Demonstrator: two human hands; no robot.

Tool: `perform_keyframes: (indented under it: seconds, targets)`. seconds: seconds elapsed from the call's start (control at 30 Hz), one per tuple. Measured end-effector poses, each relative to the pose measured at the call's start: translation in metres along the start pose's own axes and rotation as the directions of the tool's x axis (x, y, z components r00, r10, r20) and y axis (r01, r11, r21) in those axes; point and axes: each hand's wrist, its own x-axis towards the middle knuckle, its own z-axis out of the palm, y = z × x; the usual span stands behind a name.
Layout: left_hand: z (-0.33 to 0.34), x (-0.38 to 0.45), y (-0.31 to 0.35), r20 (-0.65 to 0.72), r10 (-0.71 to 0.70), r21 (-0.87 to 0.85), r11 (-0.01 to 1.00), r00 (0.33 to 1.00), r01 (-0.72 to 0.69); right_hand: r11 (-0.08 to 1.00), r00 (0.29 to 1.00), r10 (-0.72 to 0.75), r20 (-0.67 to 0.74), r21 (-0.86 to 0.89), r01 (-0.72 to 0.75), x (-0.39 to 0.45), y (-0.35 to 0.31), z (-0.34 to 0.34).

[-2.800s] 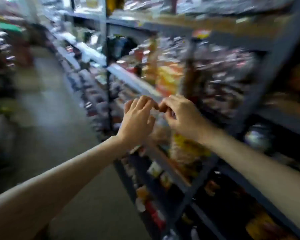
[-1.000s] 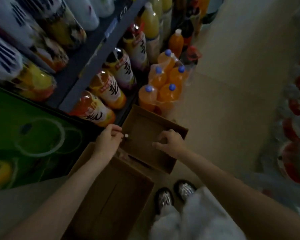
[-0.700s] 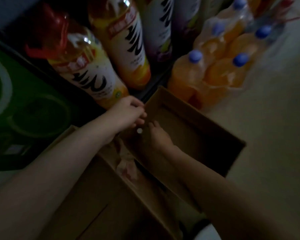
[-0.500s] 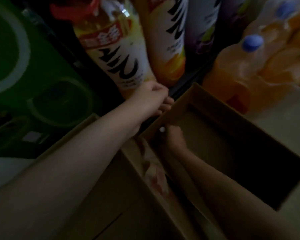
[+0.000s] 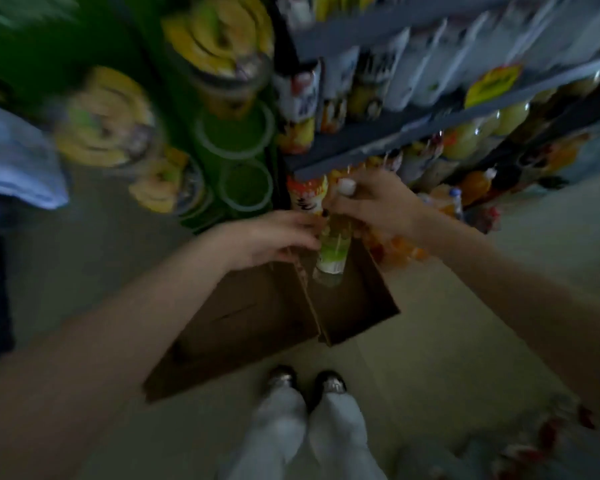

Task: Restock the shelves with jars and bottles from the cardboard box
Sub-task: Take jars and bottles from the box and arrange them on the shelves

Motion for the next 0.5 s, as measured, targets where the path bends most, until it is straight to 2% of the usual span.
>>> perform_keyframes:
  seconds: [0.07,0.13,0.23,0.3,0.4,0.5]
  targets:
    - [-0.012,-0.081,0.036,0.066,0.102,-0.085,0.992,0.993,-0.097,0.991,0.995,-0.101,0.019,-0.085,0.102,-0.014,-0.089,-0.032]
    - [-0.033,-0.149,0.061,0.105,0.166,-0.133,0.979,0.981,-0.152,0.984,0.987,-0.161,0.005,-0.081,0.161,-0.018,-0.164,-0.048]
    - [-0.082,-0.236,0.071,0.108,0.259,-0.108,0.963,0.960,-0.248,0.973,0.976,-0.219,-0.007,-0.073,0.218,-0.008,-0.265,-0.041]
    - [-0.121,-0.286,0.058,0.089,0.300,-0.123,0.949,0.950,-0.289,0.958,0.959,-0.278,0.053,-0.057,0.281,-0.001,-0.326,-0.020]
    - [-0.189,-0.354,0.015,0.078,0.365,-0.234,0.911,0.928,-0.339,0.923,0.898,-0.385,0.214,0.083,0.376,0.017,-0.414,0.024]
    - [-0.263,-0.421,-0.032,0.012,0.381,-0.209,0.905,0.924,-0.370,0.857,0.816,-0.499,0.291,0.302,0.417,0.044,-0.499,0.079]
